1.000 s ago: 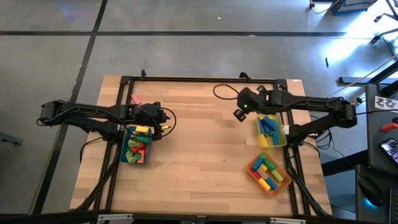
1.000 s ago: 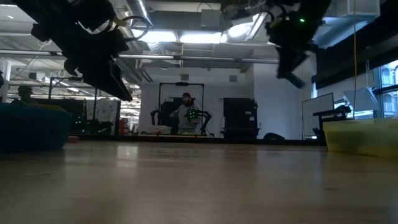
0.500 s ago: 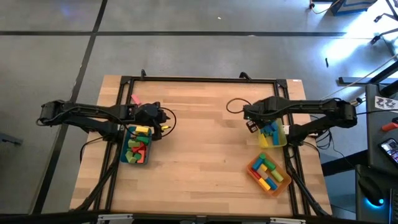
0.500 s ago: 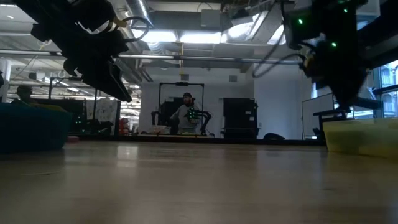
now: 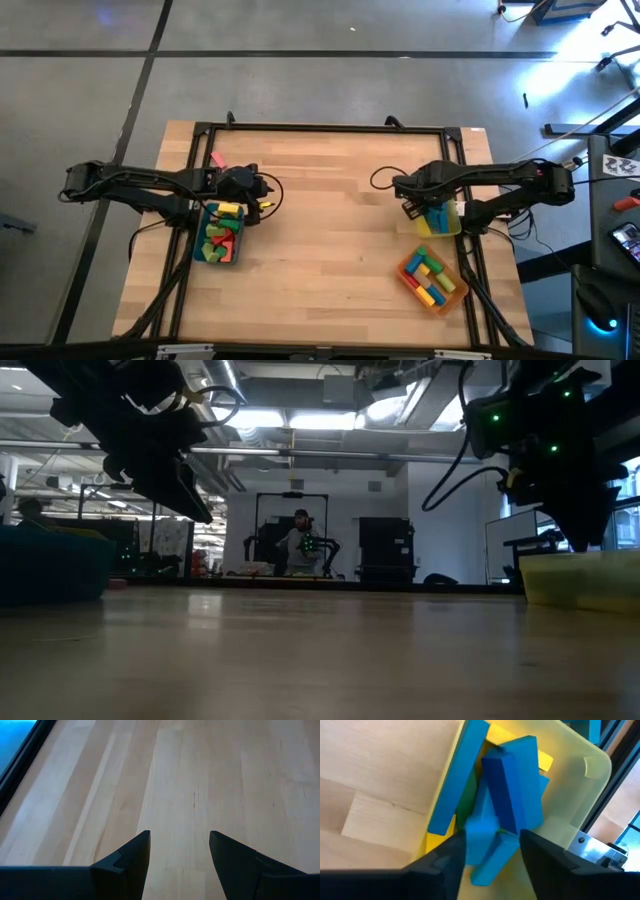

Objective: Sort blocks by size
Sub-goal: Put the blue rectangular block into the yellow bin, then put the pink rectangular block into the yellow bin

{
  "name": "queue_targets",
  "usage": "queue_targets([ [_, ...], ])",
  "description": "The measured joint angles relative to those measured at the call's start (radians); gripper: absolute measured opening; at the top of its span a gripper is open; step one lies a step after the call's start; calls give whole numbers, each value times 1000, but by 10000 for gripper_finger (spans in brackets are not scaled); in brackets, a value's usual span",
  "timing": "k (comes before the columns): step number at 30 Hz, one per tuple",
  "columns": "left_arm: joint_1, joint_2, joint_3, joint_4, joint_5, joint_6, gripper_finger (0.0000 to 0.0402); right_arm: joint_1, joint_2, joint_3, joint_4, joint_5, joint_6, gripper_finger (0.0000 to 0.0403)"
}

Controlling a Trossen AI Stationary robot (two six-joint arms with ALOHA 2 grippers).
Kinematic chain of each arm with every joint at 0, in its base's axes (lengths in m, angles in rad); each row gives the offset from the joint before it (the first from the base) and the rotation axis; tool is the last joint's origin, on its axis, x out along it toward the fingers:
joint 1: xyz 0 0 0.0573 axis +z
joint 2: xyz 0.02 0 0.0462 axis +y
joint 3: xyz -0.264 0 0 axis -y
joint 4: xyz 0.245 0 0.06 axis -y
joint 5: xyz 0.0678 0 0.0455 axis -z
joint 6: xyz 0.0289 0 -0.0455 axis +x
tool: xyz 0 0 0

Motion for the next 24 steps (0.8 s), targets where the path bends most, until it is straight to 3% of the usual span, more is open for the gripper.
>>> queue_targets([
  [7,0,0,0,6,0,-28,188,0,0,85,0,22,-56,261],
  [12,0,0,30,21,-3,-39,188,0,0,234,93,248,-177,280],
  [15,0,0,67,8,-41,-81,188,0,0,275,291,408,-318,282],
  [17,5,0,92,-23,-77,-134,188,0,0,267,476,455,-445,282],
  [24,99,8,198,-206,-172,-146,188,0,37,175,1081,424,-921,282],
])
